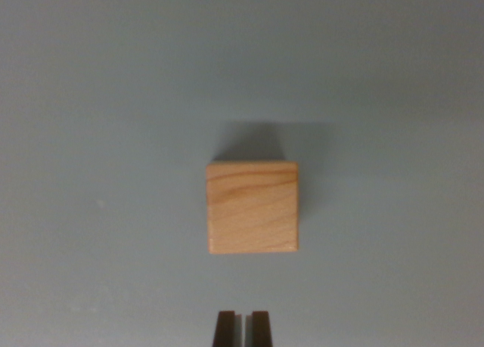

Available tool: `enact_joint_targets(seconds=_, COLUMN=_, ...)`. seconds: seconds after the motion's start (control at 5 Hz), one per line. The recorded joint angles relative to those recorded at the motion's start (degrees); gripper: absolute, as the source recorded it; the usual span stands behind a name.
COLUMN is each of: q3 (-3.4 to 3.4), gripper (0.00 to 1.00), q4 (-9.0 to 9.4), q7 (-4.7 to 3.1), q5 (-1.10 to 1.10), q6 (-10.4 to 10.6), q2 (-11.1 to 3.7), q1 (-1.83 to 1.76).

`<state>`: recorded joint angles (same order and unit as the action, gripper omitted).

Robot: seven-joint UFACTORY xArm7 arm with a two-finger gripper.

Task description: Push wooden cube

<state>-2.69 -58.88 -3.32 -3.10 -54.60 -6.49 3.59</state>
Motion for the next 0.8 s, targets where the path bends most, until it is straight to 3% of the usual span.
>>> enact_joint_targets(seconds=0.2, q3=-0.18, gripper=0.00, q4=2.04, q7=-0.23, q5=-0.13, q6=2.48, q2=-0.46, q1=0.12)
enact_joint_targets(seconds=0.4, q3=-0.18, gripper=0.00, q4=2.04, q7=-0.23, q5=-0.13, q6=2.48, q2=-0.46, q1=0.12)
enact_joint_targets(seconds=0.6, q3=-0.36, gripper=0.00, q4=4.07, q7=-0.45, q5=-0.26, q6=4.93, q2=-0.92, q1=0.24)
enact_joint_targets(seconds=0.8, q3=-0.36, gripper=0.00, q4=4.07, q7=-0.45, q5=-0.26, q6=4.93, q2=-0.92, q1=0.24)
